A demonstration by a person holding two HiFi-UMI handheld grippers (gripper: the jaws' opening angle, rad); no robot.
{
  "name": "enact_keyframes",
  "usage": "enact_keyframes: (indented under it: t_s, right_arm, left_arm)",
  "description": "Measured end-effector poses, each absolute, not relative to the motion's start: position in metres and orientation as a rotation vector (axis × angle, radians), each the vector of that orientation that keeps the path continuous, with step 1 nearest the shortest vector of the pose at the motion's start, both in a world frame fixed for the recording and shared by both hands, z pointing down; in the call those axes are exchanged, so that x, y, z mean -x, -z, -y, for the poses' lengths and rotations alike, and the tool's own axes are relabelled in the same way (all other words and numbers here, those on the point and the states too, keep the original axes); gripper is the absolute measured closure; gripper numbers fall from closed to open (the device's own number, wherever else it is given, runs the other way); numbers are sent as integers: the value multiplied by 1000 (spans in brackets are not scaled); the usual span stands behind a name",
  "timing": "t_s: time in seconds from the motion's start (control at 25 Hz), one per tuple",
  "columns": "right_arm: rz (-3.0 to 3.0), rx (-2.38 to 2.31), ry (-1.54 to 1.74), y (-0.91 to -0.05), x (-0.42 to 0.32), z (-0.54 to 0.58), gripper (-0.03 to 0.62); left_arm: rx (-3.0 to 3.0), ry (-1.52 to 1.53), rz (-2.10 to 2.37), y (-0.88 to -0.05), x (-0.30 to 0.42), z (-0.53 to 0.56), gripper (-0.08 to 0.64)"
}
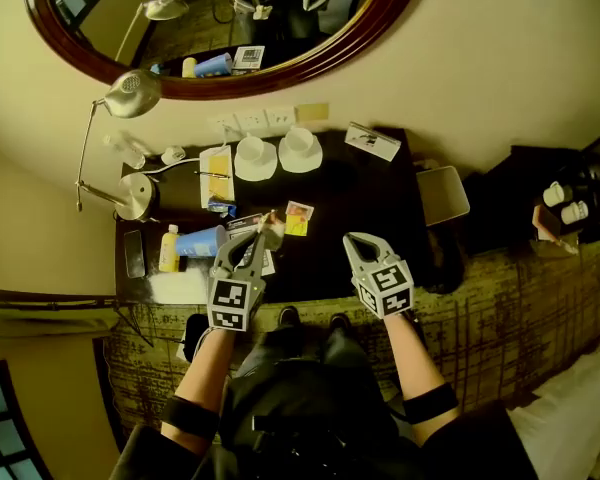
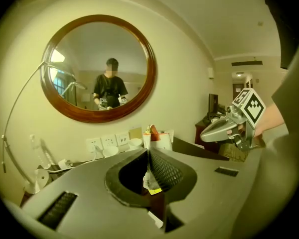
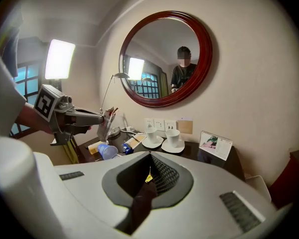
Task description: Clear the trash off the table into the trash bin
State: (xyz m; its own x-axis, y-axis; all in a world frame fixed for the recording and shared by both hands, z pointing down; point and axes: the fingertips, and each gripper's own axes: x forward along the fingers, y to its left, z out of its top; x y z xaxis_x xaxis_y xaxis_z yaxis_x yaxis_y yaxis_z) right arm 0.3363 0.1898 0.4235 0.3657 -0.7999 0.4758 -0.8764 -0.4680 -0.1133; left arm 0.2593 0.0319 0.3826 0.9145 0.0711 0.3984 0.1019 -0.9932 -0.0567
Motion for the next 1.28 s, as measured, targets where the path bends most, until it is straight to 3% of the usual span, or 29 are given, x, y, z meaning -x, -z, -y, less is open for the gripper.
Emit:
enact_keyframes:
  t_s: [0.4,0.88,1.28]
  right_arm:
    - [2012,-1999,-611,-413,-276,-79,588]
    - [2434,-1303,-446,-420,-40,80,588]
    - [2398,-872,-488,-471,132,129,588]
  left_arm:
    - [3016,702,-584,-381,-150,42,549]
    - [2867,743,-1415,-405,86,145,549]
    - [2746,1037,-1568,-471,227,192,549]
